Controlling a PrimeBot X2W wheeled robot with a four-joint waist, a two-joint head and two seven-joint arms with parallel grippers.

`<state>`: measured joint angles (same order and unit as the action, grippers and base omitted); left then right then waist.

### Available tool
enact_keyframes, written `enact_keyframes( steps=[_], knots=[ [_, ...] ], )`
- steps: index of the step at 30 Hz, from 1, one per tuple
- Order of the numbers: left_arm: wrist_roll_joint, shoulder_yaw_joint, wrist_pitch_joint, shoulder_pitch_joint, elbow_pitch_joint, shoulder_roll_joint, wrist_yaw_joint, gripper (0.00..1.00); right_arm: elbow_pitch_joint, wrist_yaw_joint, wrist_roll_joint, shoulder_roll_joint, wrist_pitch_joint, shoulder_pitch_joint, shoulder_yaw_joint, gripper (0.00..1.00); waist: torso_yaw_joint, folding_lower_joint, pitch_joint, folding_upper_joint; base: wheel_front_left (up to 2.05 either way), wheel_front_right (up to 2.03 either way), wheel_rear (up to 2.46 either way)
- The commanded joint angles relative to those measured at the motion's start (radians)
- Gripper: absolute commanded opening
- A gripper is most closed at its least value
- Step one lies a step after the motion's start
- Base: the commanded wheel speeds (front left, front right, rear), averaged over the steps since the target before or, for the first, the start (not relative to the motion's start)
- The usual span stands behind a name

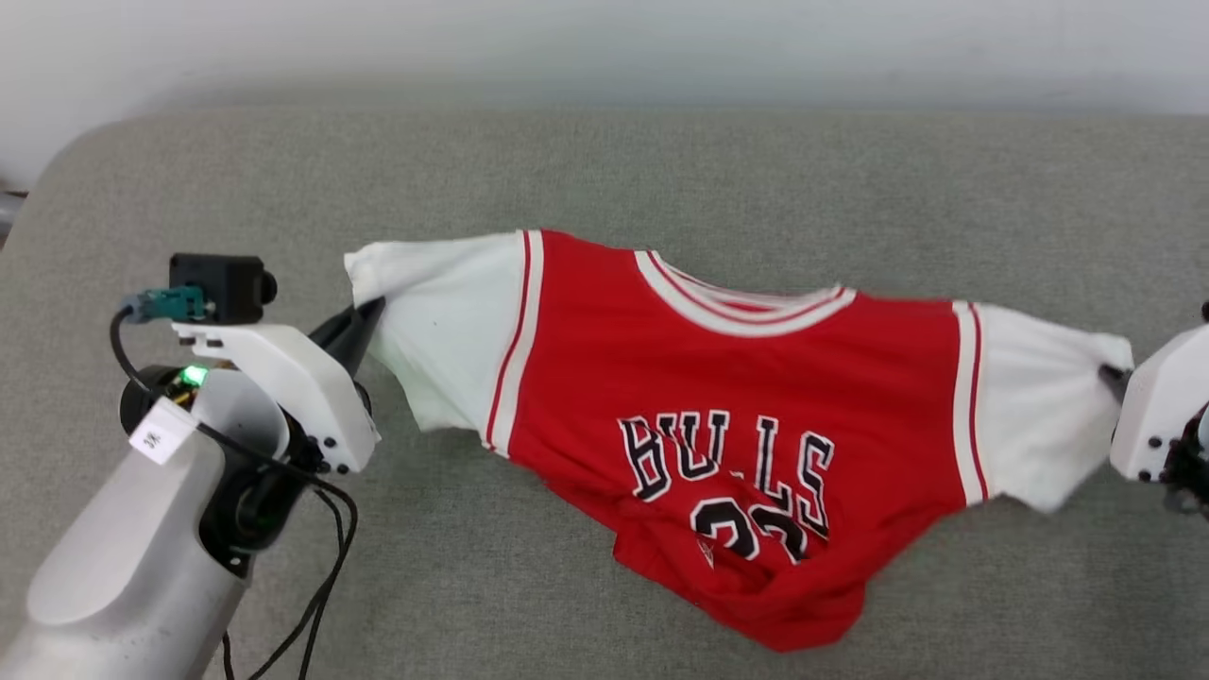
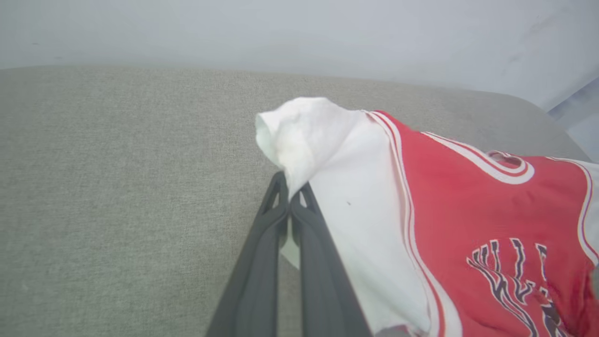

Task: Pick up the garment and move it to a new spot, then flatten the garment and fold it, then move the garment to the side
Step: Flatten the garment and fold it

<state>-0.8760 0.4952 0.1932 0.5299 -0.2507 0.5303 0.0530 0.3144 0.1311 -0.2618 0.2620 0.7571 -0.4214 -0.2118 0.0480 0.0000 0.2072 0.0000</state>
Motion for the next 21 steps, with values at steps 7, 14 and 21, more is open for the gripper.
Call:
enact_keyframes(
  steps=[7,14,21],
  knots=[
    [0.023,-0.066,-0.081,0.172,-0.101,-0.006,0.018,0.0,-0.046,-0.001,0.045,0.026,-0.142,-0.195,0.034,0.0,-0.035,0.0,-0.051,0.0,0.0,0.0,0.0],
    [0.109,-0.093,-0.223,0.469,-0.289,-0.022,-0.012,0.0,0.031,-0.001,0.134,0.021,-0.281,-0.517,0.069,0.0,-0.054,0.0,0.035,0.0,0.0,0.0,0.0],
    [0.155,-0.106,-0.314,0.708,-0.436,-0.016,-0.045,0.0,0.128,-0.001,0.201,-0.003,-0.374,-0.794,0.085,0.0,-0.076,0.0,0.134,0.0,0.0,0.0,0.0]
  ],
)
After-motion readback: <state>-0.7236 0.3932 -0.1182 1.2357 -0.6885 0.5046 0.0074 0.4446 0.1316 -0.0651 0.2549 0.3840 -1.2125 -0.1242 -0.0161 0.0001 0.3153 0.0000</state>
